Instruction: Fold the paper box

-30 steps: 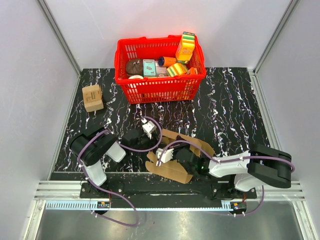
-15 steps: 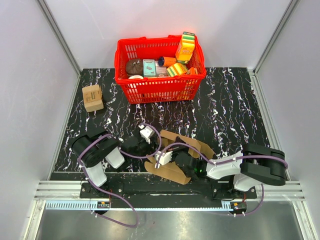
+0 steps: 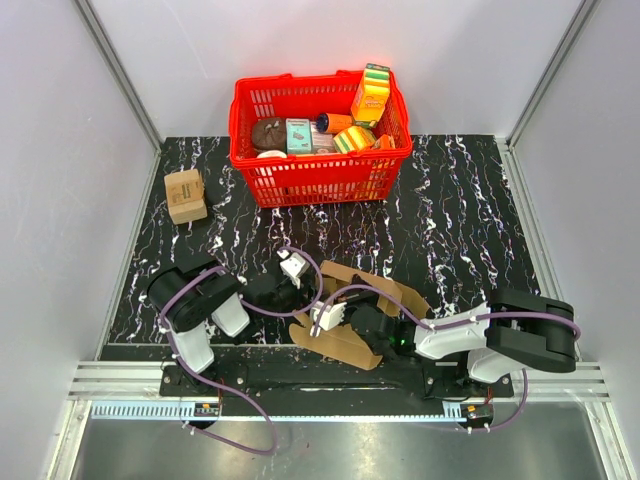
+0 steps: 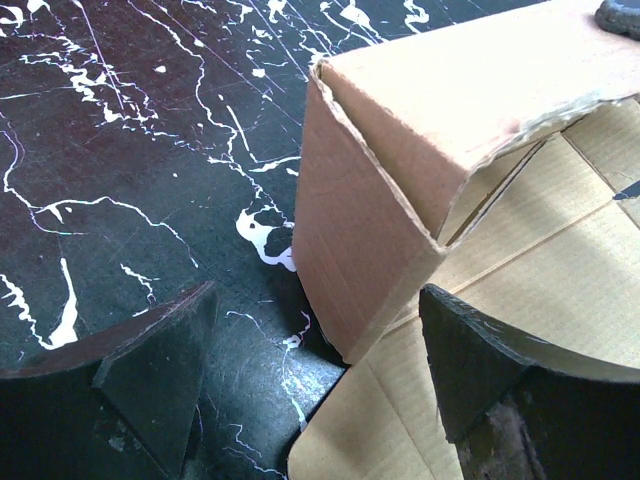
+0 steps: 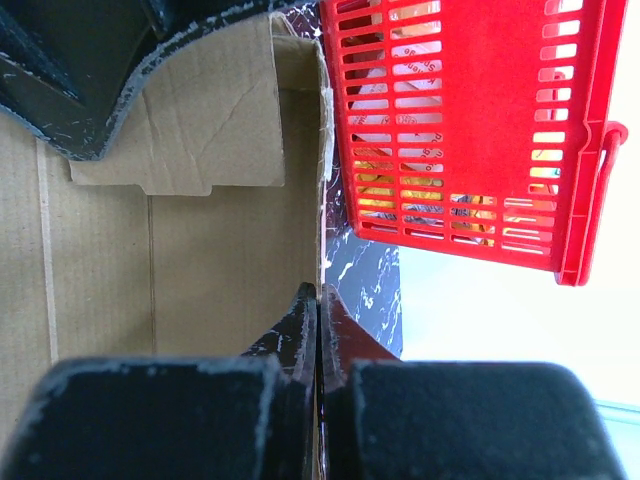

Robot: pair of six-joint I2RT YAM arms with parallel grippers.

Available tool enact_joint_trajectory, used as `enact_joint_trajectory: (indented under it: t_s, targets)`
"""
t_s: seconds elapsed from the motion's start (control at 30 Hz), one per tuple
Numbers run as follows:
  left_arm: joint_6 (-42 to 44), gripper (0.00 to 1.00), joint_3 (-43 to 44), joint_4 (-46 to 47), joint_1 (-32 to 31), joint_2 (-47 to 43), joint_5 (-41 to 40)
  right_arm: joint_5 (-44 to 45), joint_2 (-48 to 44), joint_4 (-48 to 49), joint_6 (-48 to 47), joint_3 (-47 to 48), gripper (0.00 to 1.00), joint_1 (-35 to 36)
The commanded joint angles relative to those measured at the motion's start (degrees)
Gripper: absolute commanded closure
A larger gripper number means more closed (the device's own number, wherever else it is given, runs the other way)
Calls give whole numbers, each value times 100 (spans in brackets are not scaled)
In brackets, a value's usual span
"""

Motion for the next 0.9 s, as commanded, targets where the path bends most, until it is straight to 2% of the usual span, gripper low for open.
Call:
enact_joint_trajectory:
  t_s: [0.0, 0.63, 0.73, 0.87]
  targets:
    - [106, 15, -4, 1903, -21, -114, 202, -45, -172, -13, 351, 13, 99, 74]
    - [273, 16, 198, 1903, -13, -536, 254, -142, -304, -303, 659, 74, 98, 118]
    - [291, 21, 268, 1903, -13, -501, 219, -151, -304, -329, 668, 92, 99, 126]
    - [317, 35, 356, 1903, -13, -422, 184, -186, -331, -382, 703, 127, 99, 126]
